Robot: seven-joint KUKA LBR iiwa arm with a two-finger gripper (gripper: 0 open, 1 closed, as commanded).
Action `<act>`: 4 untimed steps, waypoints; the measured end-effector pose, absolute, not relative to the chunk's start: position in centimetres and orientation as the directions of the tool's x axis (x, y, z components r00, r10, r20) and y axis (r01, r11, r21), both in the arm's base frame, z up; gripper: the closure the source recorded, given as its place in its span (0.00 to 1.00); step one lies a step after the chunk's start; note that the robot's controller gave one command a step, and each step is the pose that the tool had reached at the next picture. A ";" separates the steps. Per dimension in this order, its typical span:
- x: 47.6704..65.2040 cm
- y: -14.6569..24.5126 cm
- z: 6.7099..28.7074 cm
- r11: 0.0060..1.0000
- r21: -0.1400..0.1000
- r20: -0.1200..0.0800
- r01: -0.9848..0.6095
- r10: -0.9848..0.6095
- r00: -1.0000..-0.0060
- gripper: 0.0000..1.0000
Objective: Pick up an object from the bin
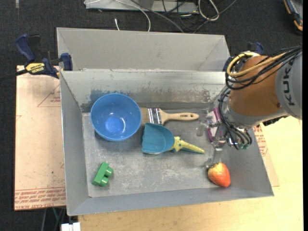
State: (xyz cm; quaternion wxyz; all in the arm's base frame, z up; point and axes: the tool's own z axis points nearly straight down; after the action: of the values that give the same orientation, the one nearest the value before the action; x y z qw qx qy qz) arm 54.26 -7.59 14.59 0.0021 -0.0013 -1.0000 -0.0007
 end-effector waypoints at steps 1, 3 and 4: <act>54.4 -7.6 14.8 1.000 0.001 -0.001 -0.001 -0.001 -1.000 0.00; 56.9 1.5 10.0 0.997 0.000 -0.005 -0.072 -0.072 -0.997 0.00; 57.3 1.5 7.4 0.972 0.004 0.001 -0.237 -0.237 -0.972 0.00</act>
Offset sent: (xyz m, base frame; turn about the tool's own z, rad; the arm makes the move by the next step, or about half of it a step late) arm 0.0326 0.0886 -0.0759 -0.2696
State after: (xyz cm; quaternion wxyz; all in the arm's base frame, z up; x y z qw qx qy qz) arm 57.25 1.52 7.37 0.0005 0.1191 -0.9929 -0.0019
